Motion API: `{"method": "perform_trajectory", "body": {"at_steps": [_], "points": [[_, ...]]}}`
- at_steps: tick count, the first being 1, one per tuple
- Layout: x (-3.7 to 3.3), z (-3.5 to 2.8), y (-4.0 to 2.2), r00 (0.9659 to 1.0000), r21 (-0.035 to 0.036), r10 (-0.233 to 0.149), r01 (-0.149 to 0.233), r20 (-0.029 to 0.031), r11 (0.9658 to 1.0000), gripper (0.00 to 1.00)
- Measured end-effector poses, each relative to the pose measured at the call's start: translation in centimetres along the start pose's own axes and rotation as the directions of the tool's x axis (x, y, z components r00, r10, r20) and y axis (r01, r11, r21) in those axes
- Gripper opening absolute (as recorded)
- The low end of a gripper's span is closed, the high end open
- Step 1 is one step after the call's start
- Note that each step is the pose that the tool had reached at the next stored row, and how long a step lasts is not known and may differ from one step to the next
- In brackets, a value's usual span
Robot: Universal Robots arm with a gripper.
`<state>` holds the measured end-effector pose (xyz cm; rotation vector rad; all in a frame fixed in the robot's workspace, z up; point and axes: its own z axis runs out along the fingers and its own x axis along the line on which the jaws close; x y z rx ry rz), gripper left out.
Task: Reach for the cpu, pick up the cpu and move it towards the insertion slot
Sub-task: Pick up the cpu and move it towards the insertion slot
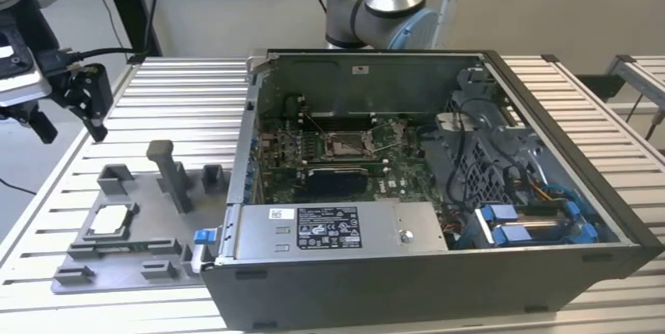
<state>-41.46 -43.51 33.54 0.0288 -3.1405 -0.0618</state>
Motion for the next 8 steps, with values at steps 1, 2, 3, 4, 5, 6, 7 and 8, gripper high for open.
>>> {"method": "perform_trajectory", "body": {"at_steps": [1, 2, 3, 4, 5, 6, 7, 8], "points": [[0.0, 0.12, -0.01, 1.0, 0.0, 0.0, 0.0, 0.0, 1.0, 1.0], [0.0, 0.24, -0.01, 1.0, 0.0, 0.0, 0.0, 0.0, 1.0, 1.0], [0.0, 0.36, -0.01, 1.0, 0.0, 0.0, 0.0, 0.0001, 1.0, 1.0], [0.0, 0.48, -0.02, 1.0, 0.0, 0.0, 0.0, 0.0, 1.0, 1.0], [0.0, 0.57, -0.02, 1.0, 0.0, 0.0, 0.0, 0.0001, 1.0, 1.0], [0.01, 0.64, -0.02, 1.0, 0.0, 0.0, 0.0, 0.0, 1.0, 1.0], [0.04, 0.67, -0.02, 1.0, 0.0001, 0.0, 0.0, -0.0003, 1.0, 1.0], [0.07, 0.72, -0.03, 1.0, 0.0001, 0.0, 0.0, -0.0004, 1.0, 1.0]]}}
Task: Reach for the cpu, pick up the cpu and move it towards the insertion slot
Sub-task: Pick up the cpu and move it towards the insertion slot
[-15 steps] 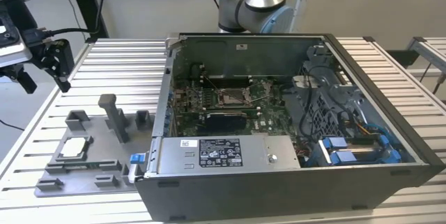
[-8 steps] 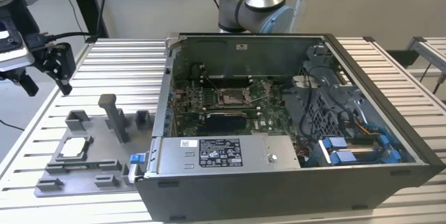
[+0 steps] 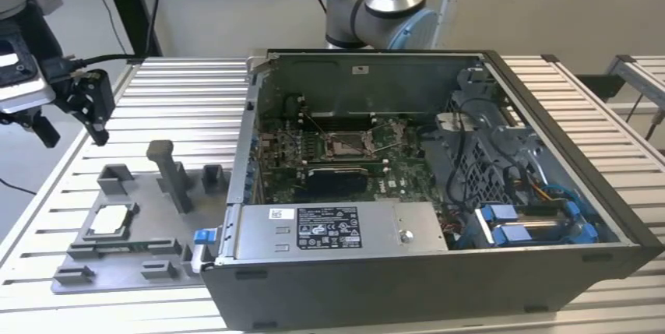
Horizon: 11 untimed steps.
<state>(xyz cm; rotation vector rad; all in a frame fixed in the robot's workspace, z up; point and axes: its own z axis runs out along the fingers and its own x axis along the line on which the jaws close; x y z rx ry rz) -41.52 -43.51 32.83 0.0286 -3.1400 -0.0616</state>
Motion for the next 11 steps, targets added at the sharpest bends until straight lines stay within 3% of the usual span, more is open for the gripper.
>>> {"method": "perform_trajectory", "body": {"at_steps": [11], "points": [[0.4, 1.85, -0.09, 1.0, -0.0001, 0.0, 0.0, -0.0001, 1.0, 1.0]]}}
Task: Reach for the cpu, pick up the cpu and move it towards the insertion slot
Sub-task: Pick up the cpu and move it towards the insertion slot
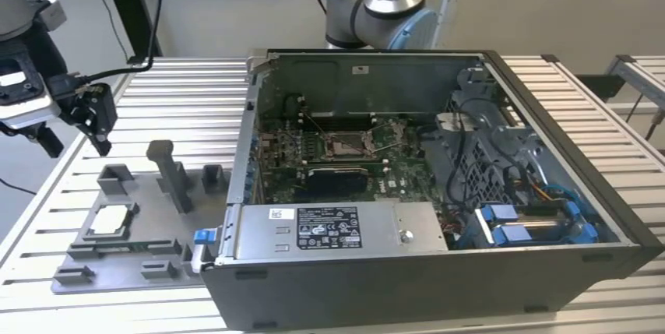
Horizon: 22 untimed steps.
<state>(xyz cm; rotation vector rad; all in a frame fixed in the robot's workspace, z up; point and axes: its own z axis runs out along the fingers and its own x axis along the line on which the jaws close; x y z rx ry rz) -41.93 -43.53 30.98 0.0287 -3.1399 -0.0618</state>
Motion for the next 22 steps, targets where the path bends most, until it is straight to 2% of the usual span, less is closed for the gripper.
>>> {"method": "perform_trajectory", "body": {"at_steps": [22], "points": [[0.07, 4.0, -0.47, 1.0, 0.0, 0.0, 0.0, 0.0, 1.0, 1.0]]}}
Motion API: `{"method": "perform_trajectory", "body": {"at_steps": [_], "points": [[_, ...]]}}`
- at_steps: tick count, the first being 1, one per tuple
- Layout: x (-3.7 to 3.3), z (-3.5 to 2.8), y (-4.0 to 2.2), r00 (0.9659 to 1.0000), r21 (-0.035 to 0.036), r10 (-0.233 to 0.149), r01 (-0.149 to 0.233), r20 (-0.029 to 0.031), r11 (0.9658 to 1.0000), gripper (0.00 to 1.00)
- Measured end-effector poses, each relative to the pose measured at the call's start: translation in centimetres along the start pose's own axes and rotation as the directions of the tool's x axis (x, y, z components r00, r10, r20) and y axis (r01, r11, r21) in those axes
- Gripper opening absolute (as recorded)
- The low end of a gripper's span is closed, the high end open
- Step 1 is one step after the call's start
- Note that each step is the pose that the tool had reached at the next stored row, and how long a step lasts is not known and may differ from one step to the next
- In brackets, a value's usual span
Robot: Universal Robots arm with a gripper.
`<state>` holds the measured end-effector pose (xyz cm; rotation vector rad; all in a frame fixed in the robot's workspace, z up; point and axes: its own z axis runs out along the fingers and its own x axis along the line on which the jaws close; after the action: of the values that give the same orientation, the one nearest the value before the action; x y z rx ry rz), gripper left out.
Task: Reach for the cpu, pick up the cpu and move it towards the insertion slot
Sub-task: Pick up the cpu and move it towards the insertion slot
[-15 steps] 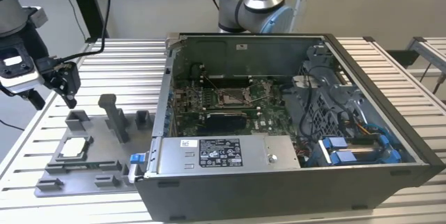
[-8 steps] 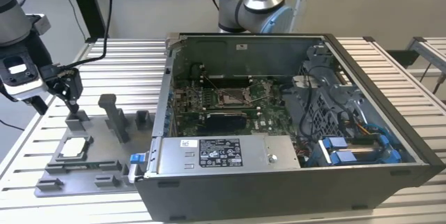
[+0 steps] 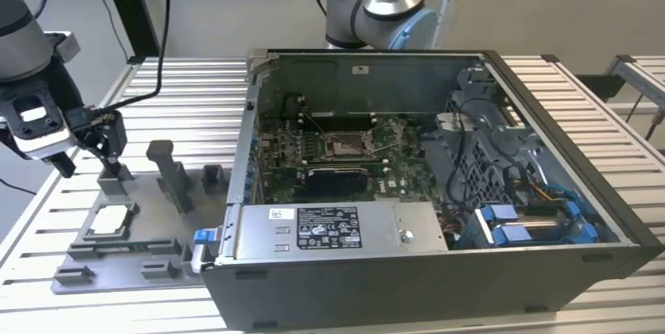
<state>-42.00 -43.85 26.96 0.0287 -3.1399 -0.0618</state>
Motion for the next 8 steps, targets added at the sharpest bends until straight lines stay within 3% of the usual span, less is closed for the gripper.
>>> {"method": "perform_trajectory", "body": {"at_steps": [8], "points": [[0.01, 1.43, -0.66, 1.0, -0.0001, 0.0, 0.0, 0.0001, 1.0, 1.0]]}}
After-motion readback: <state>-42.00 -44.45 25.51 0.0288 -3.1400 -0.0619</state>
